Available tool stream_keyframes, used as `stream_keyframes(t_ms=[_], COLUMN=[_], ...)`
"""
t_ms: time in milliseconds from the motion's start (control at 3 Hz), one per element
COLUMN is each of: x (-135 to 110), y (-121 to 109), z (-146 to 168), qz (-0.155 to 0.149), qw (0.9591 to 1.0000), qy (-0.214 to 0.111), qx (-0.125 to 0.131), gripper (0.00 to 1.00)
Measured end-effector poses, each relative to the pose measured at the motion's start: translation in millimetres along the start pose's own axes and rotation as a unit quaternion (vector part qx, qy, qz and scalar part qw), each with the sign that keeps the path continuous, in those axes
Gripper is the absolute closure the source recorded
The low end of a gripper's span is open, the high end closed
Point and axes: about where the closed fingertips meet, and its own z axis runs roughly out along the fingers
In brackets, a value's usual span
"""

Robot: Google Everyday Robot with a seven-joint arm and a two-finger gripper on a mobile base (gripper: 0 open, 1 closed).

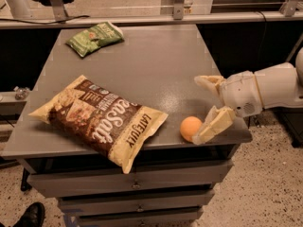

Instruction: Move orange near brown chip bag

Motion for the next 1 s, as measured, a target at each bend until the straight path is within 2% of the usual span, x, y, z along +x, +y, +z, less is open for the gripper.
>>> stream_keyframes(t_ms=[667, 1000], x=[0, -10], y=[-2, -2], z=[-13, -35], qz=[-0.001, -0.008], qw=[0.9998, 0.9989], qy=[-0.008, -0.019], qx=[0.020, 0.042], gripper=[0.00, 0.00])
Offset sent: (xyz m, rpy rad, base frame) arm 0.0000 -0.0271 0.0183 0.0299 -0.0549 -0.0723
